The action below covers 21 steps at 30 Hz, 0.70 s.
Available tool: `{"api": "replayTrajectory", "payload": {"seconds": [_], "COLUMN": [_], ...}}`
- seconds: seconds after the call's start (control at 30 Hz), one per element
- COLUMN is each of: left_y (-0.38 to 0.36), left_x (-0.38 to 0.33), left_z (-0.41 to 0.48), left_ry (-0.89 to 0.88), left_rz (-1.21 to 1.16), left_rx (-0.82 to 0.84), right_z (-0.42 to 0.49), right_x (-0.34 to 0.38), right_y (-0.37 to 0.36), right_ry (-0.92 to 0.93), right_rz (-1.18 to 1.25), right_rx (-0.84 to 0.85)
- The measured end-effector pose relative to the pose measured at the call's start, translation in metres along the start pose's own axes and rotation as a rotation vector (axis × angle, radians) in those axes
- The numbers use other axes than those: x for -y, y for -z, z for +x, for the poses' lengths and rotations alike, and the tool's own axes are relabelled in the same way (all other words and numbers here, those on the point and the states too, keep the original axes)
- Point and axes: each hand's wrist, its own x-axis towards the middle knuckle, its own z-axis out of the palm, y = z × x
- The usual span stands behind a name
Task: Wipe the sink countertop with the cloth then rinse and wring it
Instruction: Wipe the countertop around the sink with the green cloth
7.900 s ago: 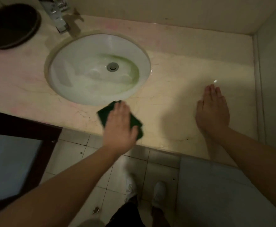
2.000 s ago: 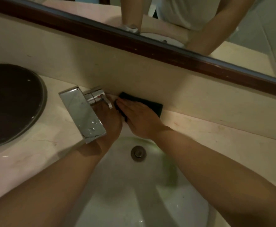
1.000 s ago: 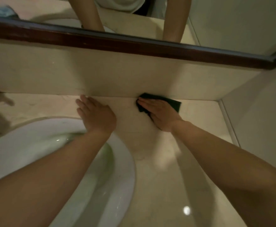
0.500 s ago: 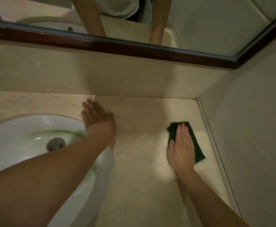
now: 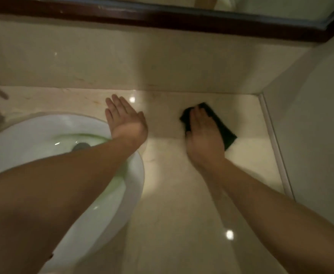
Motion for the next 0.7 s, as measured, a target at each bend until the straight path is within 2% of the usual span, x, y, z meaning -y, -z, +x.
{"api": "replayTrajectory", "payload": {"seconds": [0.17,0.27,0.33,0.4,0.47,0.5,0.57,0.6,0.67,0.7], "left_y": [0.011,0.02,0.019,0.011,-0.005,-0.013,-0.023,-0.025,-0.025,-0.024], "left_x": [0.01,0.017,0.011,0.002,-0.009,-0.014,-0.026,-0.029,-0.032,-0.031], "left_z": [-0.002,-0.036,-0.081,-0.128,-0.174,-0.194,-0.23,-0.247,-0.281,-0.298], "left_ry": [-0.036,-0.109,-0.216,-0.323,-0.357,-0.374,-0.409,-0.415,-0.389,-0.345], "left_rz": [-0.026,-0.126,-0.148,-0.201,-0.263,-0.286,-0.375,-0.446,-0.595,-0.66], "left_rx": [0.087,0.017,-0.041,-0.051,-0.014,0.001,0.073,0.125,0.197,0.207], "right_z": [-0.113,-0.184,-0.201,-0.194,-0.19,-0.194,-0.211,-0.225,-0.253,-0.266], "right_x": [0.074,0.064,0.033,-0.008,-0.036,-0.037,-0.013,0.008,0.043,0.049], "right_y": [0.021,0.027,0.024,0.021,0.034,0.037,0.039,0.038,0.051,0.058], "right_ry": [0.309,0.489,0.416,0.087,-0.27,-0.39,-0.411,-0.349,-0.108,-0.129], "right_rz": [0.018,0.042,0.032,-0.021,-0.06,-0.039,0.051,0.144,0.399,0.552], "right_rx": [0.183,0.295,0.232,0.113,0.12,0.129,0.154,0.157,0.259,0.247]}}
